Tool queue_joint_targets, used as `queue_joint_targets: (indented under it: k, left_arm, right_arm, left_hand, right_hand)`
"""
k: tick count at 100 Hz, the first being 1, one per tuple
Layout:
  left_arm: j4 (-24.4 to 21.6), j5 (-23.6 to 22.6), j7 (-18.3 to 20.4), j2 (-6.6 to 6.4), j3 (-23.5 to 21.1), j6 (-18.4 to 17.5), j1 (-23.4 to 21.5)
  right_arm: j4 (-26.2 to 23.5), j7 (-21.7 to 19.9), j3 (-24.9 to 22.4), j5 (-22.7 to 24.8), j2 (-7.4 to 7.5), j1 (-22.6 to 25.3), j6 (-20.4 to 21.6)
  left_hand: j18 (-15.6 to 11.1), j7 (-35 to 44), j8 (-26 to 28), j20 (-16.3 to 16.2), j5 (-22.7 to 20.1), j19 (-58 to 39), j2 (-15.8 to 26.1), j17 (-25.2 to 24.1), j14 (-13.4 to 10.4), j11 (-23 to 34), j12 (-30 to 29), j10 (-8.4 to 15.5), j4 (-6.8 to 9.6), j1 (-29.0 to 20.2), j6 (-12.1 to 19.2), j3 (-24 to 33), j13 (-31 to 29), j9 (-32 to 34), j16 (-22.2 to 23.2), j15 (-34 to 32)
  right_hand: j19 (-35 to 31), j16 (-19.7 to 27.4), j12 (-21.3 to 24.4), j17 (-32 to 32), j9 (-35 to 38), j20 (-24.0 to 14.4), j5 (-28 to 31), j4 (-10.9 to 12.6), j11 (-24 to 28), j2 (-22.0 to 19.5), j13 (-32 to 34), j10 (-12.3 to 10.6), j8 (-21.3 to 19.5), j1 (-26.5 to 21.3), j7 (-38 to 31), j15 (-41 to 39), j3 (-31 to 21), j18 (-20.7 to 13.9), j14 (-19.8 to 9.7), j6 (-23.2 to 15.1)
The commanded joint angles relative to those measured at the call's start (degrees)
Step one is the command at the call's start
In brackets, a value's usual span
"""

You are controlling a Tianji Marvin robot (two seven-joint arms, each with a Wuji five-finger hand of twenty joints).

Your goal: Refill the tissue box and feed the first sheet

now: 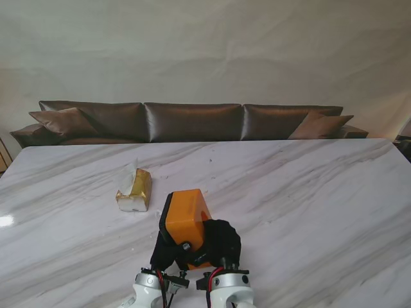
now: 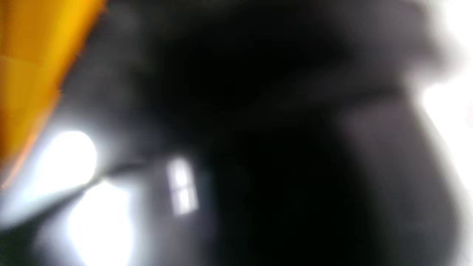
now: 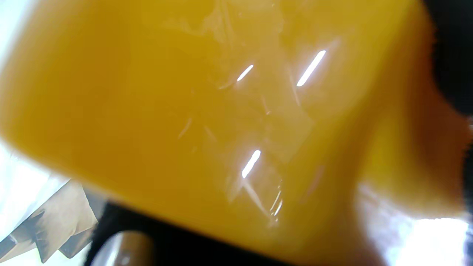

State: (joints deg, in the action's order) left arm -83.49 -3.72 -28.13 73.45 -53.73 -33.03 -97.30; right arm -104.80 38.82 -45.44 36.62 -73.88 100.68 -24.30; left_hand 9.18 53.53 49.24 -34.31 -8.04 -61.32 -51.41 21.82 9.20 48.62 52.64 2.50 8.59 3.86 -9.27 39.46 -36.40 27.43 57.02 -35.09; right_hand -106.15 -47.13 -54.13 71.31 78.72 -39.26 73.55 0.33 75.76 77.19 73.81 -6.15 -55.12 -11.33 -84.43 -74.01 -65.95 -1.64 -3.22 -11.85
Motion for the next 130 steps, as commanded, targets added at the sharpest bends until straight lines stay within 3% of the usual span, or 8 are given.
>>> queue_joint_targets:
  k: [1,23,54,98,117,130]
  left_arm:
    - [-3.03,-1.73,1.83,0.56,1.65,-1.72,-1.83]
    - [-2.43,-3.83,0.56,0.53,0.6,-1.06,-2.1]
    - [-5.15,-10.27,1.37,-1.56,-4.23,4.04,-3.39]
    - [-8.04,-14.07,3.71,-3.24,-7.74,8.0,-5.27]
    - [-10.88,-18.07,5.96,-4.6,-9.74,13.29,-6.51]
    - [-13.76,-21.22,7.75,-5.49,-11.92,19.8,-7.56]
  right_arm:
    - [2.83,-0.66,-1.6,-0.07,-0.16,-1.31,-1.89]
    - [1.65,-1.76,-2.37,0.27,0.31,-0.56,-2.47]
    - [-0.77,-4.59,-4.29,4.88,2.62,1.89,-1.72]
    - [-1.44,-5.13,-5.93,7.08,3.41,2.68,-1.76]
    - [-1.92,-4.95,-6.62,7.3,3.47,3.13,-1.77]
    - [-3.05,-4.62,-7.54,7.28,3.55,4.2,-1.22]
  left_hand:
    - [-10.82,10.5,2.55,-5.8,-6.25,-39.01,4.8,9.86,-1.22,18.68,7.13,14.81,2.95,-60.32,10.58,29.74,-11.35,13.4,10.15,-34.69]
    - [-10.78,10.49,2.57,-5.87,-6.25,-39.1,4.93,9.89,-1.09,18.66,7.13,14.68,2.83,-60.36,10.58,29.66,-11.24,13.37,10.05,-34.69]
    - [-10.59,10.43,2.55,-5.95,-6.41,-39.01,4.98,9.95,-1.12,18.44,6.86,14.58,2.49,-60.19,10.61,29.47,-11.23,13.39,9.95,-34.7]
    - [-10.35,10.41,2.57,-6.1,-6.42,-38.64,5.19,9.9,-1.25,18.33,6.6,14.44,1.94,-60.13,10.61,29.31,-11.15,13.32,9.74,-34.4]
    - [-10.36,10.4,2.57,-6.04,-6.42,-38.42,5.09,9.9,-1.32,18.27,6.5,14.54,1.77,-59.96,10.61,29.34,-11.12,13.3,9.66,-34.25]
    - [-10.27,10.4,2.58,-6.02,-6.42,-38.41,5.07,9.77,-0.89,18.35,6.51,14.37,1.53,-60.1,10.61,29.47,-10.96,13.32,9.66,-34.23]
  right_hand:
    - [-13.83,-3.36,-0.36,-0.75,4.3,-1.05,3.75,6.04,7.33,-20.07,1.52,5.3,0.92,-11.87,0.83,-21.15,-10.28,-11.04,2.07,8.67]
    - [-13.83,-3.36,-0.31,-0.75,4.29,-1.05,3.73,6.69,7.32,-19.67,1.52,5.32,0.92,-11.94,0.95,-21.15,-10.07,-11.04,2.07,8.7]
    - [-13.83,-3.27,-0.24,-0.75,4.3,-1.05,3.7,6.23,7.21,-19.31,1.5,5.59,1.25,-11.91,0.97,-21.0,-10.47,-11.04,2.62,8.86]
    - [-13.83,-3.27,-0.27,-0.75,4.29,-1.05,3.65,5.77,7.26,-19.19,1.5,5.56,1.56,-11.77,0.88,-21.03,-10.76,-11.04,2.56,8.86]
    - [-13.83,-3.27,-0.28,-0.75,4.29,-1.05,3.65,5.68,7.25,-19.35,1.5,5.57,1.61,-11.65,0.83,-21.03,-10.75,-11.04,2.56,8.86]
    - [-13.83,-3.27,-0.29,-0.75,4.29,-1.05,3.61,5.63,7.25,-19.34,1.5,5.57,1.63,-11.54,0.86,-21.03,-10.69,-11.04,2.56,8.68]
